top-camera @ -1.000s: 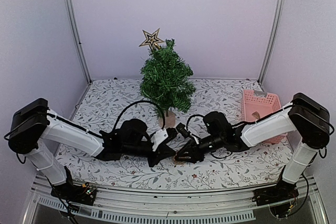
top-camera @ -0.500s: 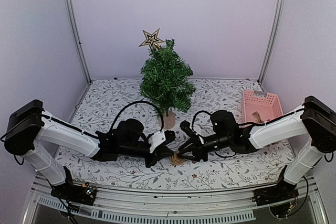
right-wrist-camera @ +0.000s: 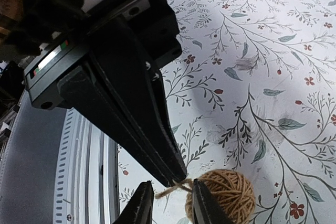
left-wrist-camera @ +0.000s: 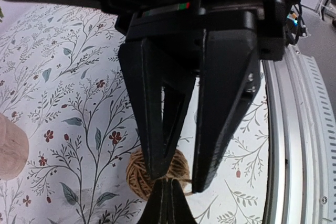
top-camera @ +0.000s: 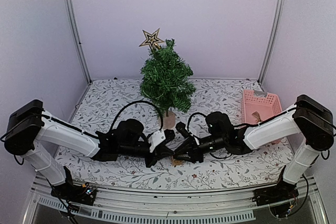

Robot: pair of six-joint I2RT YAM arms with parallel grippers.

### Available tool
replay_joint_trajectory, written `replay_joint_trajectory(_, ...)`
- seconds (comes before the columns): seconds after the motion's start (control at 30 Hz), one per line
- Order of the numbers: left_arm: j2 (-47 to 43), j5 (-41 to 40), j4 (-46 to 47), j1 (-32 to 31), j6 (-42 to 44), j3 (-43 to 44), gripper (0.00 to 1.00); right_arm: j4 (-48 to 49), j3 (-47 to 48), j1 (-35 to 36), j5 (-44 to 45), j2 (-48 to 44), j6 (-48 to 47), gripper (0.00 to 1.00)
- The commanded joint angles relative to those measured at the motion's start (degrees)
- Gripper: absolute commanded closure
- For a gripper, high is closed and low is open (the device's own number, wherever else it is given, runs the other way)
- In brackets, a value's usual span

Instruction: Decorate the small christmas tree

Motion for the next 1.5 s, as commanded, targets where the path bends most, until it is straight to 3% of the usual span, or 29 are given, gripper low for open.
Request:
replay_joint_trajectory(0.0, -0.8, -0.7, 1.8, -0.5, -1.8, -0.7, 1.0, 2.0, 0.6, 0.4, 2.0, 1.0, 3.3, 0.76)
replay_joint_trajectory(0.23, -2.2, -1.9, 1.6, -0.5, -2.7, -1.9, 1.0, 0.8, -0.6, 0.4, 3.9, -0.3, 4.0, 0.99)
replay_joint_trajectory(0.8, -3.9, -5.2, 2.7, 0.0, -5.5, -5.9, 1.0, -1.7, -0.3, 0.4, 3.4, -0.6, 7.6, 1.0)
replay_joint_trajectory(0.83, -3.8, -5.3, 2.7, 0.0, -5.7, -5.8, 0.96, -1.7, 0.1, 0.4, 2.7, -0.3, 7.8, 1.0)
replay_joint_trajectory(0.93, -4.4, -6.0, 3.5, -0.1, -5.4, -6.3, 0.69, -1.9, 1.4, 0.4, 0.9, 1.1, 8.7, 1.0)
replay_joint_trajectory(1.0, -5.7, -7.6, 4.8, -0.5, -4.5, -7.3, 0.63, -2.2, 2.2, 0.4, -0.2, 2.0, 8.9, 1.0)
replay_joint_trajectory(1.17, -9.4, -14.2, 8.1, -2.3, 2.4, -10.9, 0.58, -3.1, 3.2, 0.4, -2.7, 3.0, 8.9, 1.0)
replay_joint_trajectory(1.47, -11.3, -21.1, 9.9, -6.1, 25.1, -15.2, 0.58, -4.7, 4.6, -0.2, -7.4, 4.6, 9.2, 1.0)
